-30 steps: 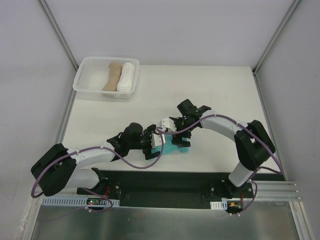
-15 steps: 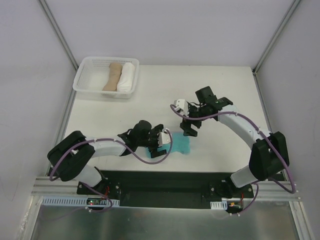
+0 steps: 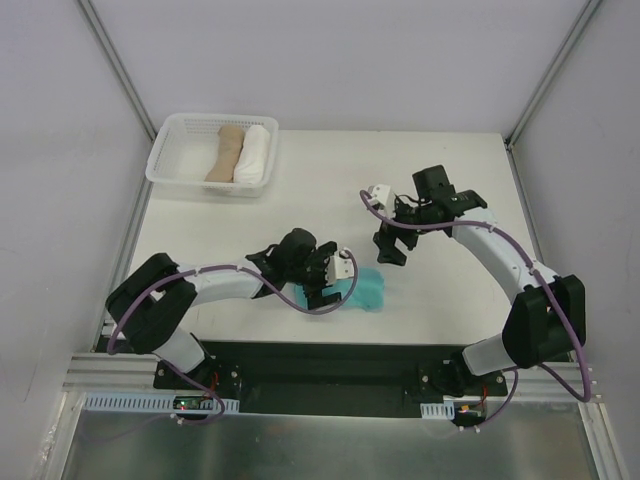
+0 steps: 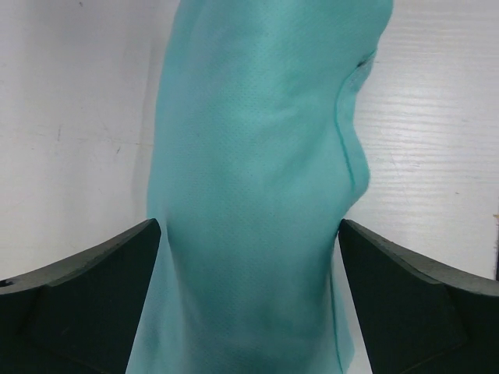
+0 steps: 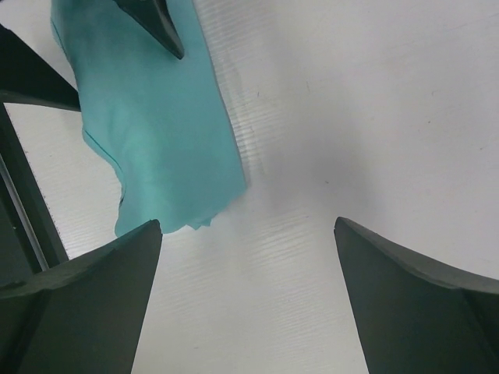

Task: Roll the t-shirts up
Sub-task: Roll the T-shirt to the center of the board, then pick up the T-shirt from the center of the board.

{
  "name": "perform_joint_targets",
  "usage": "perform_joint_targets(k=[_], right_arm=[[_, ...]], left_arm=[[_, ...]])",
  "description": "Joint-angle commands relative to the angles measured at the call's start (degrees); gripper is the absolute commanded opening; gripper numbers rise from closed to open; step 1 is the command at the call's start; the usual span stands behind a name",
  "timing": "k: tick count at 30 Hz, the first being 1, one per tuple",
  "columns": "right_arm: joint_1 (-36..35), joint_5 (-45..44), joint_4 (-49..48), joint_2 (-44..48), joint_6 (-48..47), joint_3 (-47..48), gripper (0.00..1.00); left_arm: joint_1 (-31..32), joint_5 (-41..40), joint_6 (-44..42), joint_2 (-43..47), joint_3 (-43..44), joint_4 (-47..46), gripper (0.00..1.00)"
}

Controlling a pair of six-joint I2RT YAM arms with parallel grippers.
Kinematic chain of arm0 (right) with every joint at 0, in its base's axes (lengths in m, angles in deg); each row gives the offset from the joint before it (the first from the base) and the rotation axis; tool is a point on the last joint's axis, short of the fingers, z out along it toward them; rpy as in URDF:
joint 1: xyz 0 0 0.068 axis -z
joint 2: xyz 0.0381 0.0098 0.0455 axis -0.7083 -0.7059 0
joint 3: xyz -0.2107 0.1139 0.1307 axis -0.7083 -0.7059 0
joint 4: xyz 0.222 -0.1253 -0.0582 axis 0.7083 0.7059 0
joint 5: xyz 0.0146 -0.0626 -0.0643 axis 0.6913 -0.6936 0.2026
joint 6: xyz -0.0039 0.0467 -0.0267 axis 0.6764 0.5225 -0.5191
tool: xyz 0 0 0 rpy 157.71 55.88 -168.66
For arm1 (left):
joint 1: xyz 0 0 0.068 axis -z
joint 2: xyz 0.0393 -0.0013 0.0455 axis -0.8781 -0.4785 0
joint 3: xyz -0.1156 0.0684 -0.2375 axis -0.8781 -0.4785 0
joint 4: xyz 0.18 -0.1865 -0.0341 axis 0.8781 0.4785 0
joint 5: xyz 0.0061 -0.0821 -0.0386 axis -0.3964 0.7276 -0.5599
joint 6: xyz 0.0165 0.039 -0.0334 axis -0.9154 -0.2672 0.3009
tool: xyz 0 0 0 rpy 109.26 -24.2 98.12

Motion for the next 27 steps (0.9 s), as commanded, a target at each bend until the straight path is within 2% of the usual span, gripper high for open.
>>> perform_joint_targets(k=[1,7,16,22,27], right_arm=[[1.8,2.8,1.76,2.62,2.24,3.27,0.96],[4.26,3.24,2.72,3.5,2.33,3.71,0.96],[6.46,4.38,2.11,4.03,4.35,2.66,0.96],[7.17,4.73,1.94,5.43,4.88,0.81,0.96],[7.61,4.82,1.67,5.26,5.05,0.46,0.96]], left_arm=[[0.51,4.23,-2.48,6.25,3.95,10.39,0.98],[-0.55,9.32,-3.01,7.32,8.53,19.45,0.99],[-0.9,7.14,-2.57,-4.97,16.35,18.76,0.97],[-0.73,6.34,-4.94,-8.94,16.18,18.49,0.93],[1.03,4.32,-5.3,-10.61,14.77,18.58,0.84]])
